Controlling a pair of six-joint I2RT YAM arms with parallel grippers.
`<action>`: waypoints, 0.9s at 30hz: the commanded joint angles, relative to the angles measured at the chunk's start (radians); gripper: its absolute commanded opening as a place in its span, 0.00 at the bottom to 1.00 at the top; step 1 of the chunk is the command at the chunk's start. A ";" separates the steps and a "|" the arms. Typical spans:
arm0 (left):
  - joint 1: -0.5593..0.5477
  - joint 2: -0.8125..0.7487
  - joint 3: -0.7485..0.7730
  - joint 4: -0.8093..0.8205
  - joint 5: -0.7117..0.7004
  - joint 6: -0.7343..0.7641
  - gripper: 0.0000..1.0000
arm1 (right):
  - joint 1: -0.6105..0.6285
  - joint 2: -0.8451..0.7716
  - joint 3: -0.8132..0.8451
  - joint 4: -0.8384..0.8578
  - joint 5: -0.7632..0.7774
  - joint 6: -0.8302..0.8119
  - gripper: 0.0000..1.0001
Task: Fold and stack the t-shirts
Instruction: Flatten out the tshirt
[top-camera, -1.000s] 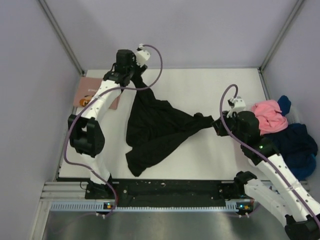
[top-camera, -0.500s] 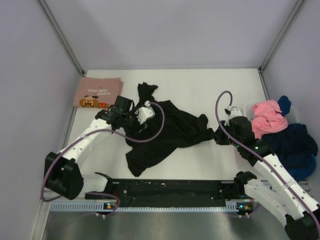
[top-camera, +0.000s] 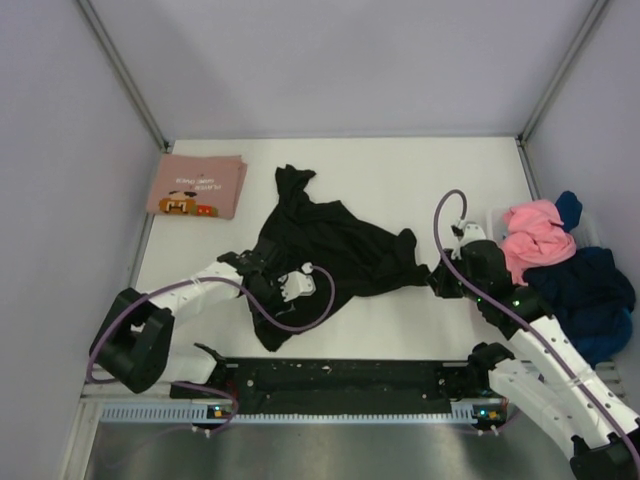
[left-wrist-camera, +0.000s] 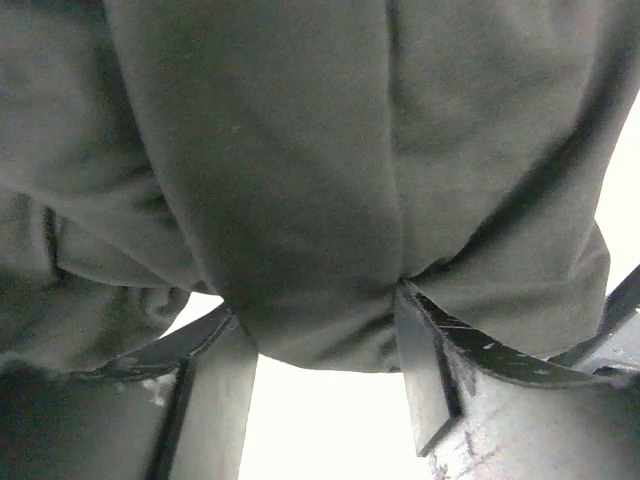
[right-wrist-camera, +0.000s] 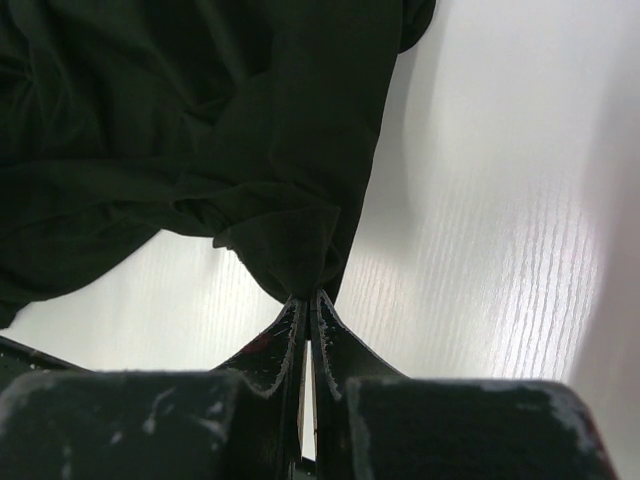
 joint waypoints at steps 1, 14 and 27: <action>-0.021 0.051 0.001 0.020 -0.019 -0.003 0.40 | -0.005 -0.021 0.024 -0.009 0.022 0.009 0.00; 0.031 -0.196 0.464 -0.108 -0.499 0.081 0.00 | -0.003 0.128 0.512 -0.010 0.218 -0.194 0.00; 0.031 -0.385 0.386 -0.072 -0.607 0.167 0.00 | 0.003 0.002 0.424 -0.076 -0.106 0.065 0.00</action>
